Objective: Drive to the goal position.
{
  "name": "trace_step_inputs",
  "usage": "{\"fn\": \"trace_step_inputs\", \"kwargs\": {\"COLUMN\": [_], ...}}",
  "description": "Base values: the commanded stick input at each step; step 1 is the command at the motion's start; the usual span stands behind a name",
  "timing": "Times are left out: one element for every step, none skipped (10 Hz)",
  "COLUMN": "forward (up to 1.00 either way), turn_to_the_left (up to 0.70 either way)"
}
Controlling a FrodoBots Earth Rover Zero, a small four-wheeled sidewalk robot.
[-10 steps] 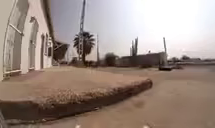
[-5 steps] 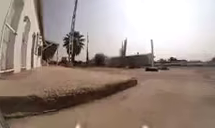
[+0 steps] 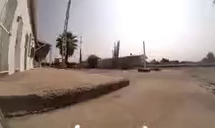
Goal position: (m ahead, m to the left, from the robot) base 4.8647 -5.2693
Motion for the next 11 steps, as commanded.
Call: {"fn": "trace_step_inputs", "kwargs": {"forward": [0.70, 0.70, 0.70, 0.70, 0.70, 0.70, 0.70, 0.70, 0.70, 0.70, 0.70], "turn_to_the_left": [-0.27, -0.27, -0.27, -0.27, -0.27, -0.27, -0.27, -0.27, -0.27, -0.27, -0.27]}}
